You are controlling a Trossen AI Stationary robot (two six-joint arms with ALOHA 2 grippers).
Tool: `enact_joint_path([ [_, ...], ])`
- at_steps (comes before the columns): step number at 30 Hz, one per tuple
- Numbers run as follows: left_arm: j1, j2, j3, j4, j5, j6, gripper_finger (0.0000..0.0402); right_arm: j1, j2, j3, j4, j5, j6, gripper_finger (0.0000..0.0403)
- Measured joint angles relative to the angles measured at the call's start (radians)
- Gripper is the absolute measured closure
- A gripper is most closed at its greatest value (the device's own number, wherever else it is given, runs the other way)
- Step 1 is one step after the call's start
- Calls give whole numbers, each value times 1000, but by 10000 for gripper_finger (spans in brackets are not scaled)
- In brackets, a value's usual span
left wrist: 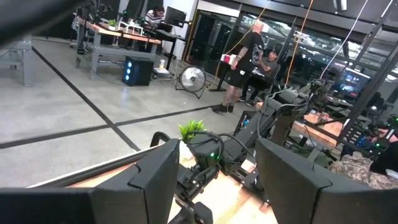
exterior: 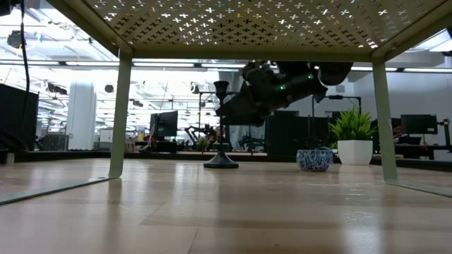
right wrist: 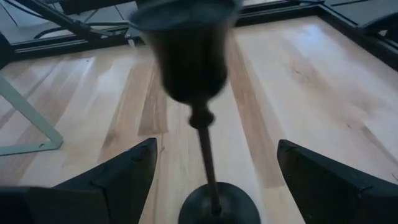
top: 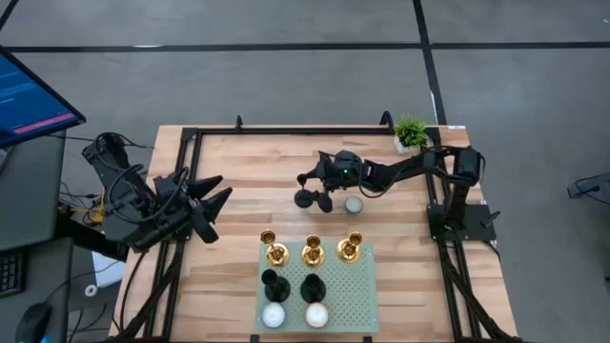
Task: Pick & Place candle stick holders
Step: Put the black candle holder on the shelf aligned with the other black candle holder
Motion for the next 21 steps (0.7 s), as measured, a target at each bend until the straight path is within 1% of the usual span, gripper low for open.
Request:
enact_joint_path([
  [2, 0, 0, 0, 0, 0, 0, 190, -1, 1, 0, 0, -1, 0, 91],
  [5, 0, 0, 0, 0, 0, 0, 190, -1, 1, 0, 1, -1, -3, 120],
  [17, 0, 0, 0, 1, 0, 0, 190, 0, 1, 0, 2, -4, -66, 290],
  [21, 0, 0, 0, 5, 0, 0, 190, 0, 1, 0, 2, -4, -72, 341],
])
